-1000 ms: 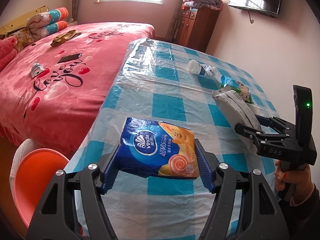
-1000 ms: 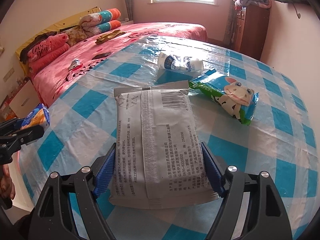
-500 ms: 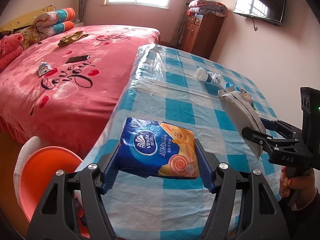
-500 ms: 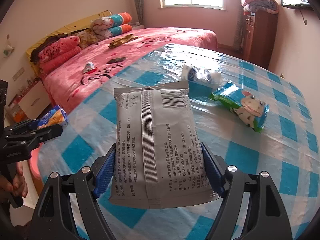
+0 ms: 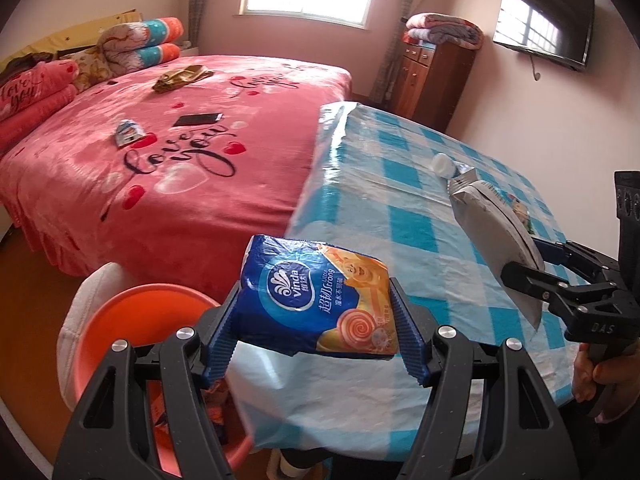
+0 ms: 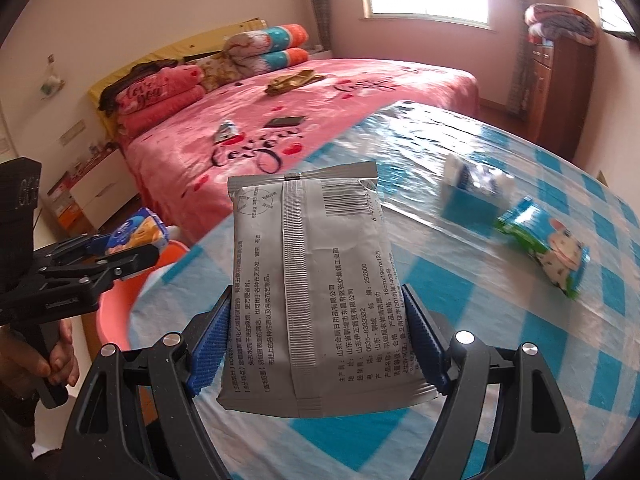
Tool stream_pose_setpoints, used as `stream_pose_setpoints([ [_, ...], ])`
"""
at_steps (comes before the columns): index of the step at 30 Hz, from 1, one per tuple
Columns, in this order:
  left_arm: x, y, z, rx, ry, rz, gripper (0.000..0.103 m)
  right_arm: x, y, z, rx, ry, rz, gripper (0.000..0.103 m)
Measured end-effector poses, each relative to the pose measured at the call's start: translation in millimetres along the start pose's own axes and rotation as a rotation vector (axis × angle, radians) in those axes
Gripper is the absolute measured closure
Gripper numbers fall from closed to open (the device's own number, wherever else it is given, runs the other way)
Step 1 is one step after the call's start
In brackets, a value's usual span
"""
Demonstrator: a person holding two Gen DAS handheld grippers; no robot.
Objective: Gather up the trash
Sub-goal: 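Carry the tissue pack in the left tool and grey bag in the right tool over the orange bucket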
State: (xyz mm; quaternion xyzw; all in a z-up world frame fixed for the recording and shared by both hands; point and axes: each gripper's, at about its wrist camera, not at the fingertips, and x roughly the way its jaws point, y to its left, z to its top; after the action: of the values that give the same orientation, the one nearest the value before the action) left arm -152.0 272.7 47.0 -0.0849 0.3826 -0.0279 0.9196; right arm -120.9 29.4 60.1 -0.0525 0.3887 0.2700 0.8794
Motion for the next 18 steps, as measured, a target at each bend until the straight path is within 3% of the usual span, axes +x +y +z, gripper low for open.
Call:
stream_pose_setpoints([
  [18,-18,80,-24,-0.105,0.016,0.142,0.034,32,105,30,-0.237,0.041,0.131,0.024],
])
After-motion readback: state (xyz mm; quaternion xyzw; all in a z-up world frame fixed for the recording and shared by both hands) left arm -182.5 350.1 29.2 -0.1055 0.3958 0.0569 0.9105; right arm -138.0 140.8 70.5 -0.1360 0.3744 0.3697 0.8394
